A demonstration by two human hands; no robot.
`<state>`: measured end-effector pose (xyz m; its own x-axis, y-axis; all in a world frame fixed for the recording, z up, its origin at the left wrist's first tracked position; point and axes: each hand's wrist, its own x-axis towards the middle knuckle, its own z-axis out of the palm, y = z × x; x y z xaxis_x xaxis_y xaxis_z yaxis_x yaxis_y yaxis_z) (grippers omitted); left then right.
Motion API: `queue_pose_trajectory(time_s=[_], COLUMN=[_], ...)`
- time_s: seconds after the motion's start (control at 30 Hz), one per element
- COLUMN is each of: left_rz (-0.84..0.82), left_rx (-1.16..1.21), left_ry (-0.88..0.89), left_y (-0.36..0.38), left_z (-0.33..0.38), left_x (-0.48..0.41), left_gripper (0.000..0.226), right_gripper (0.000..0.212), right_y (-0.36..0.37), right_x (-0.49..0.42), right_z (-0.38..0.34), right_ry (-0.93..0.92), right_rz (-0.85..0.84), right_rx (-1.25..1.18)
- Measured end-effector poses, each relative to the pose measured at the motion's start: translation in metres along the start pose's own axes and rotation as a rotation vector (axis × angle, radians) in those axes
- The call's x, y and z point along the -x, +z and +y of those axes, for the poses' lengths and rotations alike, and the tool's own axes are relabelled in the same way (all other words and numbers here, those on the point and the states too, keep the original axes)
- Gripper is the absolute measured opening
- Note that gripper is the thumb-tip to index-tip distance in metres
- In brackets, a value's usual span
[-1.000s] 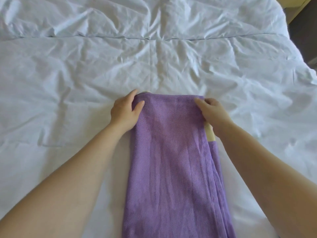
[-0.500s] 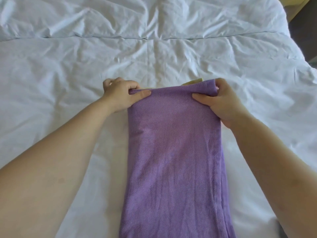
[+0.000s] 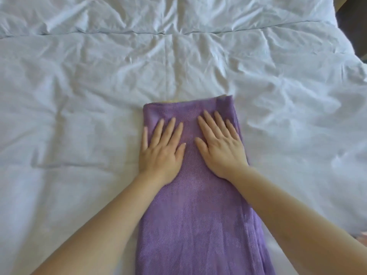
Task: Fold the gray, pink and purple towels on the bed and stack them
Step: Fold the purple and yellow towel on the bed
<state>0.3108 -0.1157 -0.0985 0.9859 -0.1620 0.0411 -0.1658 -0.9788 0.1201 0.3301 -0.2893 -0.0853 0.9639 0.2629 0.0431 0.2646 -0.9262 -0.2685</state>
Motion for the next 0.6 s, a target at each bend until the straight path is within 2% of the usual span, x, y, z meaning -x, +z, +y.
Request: queue_pose_trajectory(time_s=[0.03,0.13,0.2,0.27,0.33,0.37,0.43,0.5,0.6], left_rz=[-0.074,-0.171,-0.173,-0.142,-0.118,-0.122,-0.161,-0.184,-0.075], left_rx=[-0.021,-0.037,-0.02,0.062,0.154,0.168,0.12,0.091,0.226], left_ry=[-0.071,-0.199,-0.267,-0.322,-0.311,-0.281,-0.217,-0.219,-0.309], left_y=[0.006,0.009,0.001,-0.01,-0.018,-0.02,-0.019,-0.019,-0.018], left_z=[-0.006,-0.023,-0.023,-0.015,0.0,0.009,0.023,0.026,0.023], left_x=[0.008,0.012,0.019,0.037,0.068,0.087,0.125,0.155,0.181], left_gripper=[0.058,0.063,0.065,0.068,0.068,0.067,0.065,0.062,0.054], right_gripper=[0.063,0.067,0.066,0.067,0.065,0.064,0.063,0.062,0.063], right_y=[0.005,0.008,0.001,-0.006,-0.01,-0.009,-0.002,0.003,-0.003], right_x=[0.004,0.011,0.019,0.035,0.064,0.082,0.124,0.155,0.177], right_z=[0.006,0.03,0.035,0.028,0.009,-0.002,-0.014,-0.01,-0.002], right_ry=[0.054,0.192,0.263,0.302,0.237,0.181,0.105,0.151,0.327], right_rz=[-0.089,-0.155,-0.143,-0.049,-0.002,-0.031,-0.133,-0.174,-0.139], right_rx=[0.064,0.1,0.073,-0.02,-0.128,-0.141,-0.027,0.061,-0.066])
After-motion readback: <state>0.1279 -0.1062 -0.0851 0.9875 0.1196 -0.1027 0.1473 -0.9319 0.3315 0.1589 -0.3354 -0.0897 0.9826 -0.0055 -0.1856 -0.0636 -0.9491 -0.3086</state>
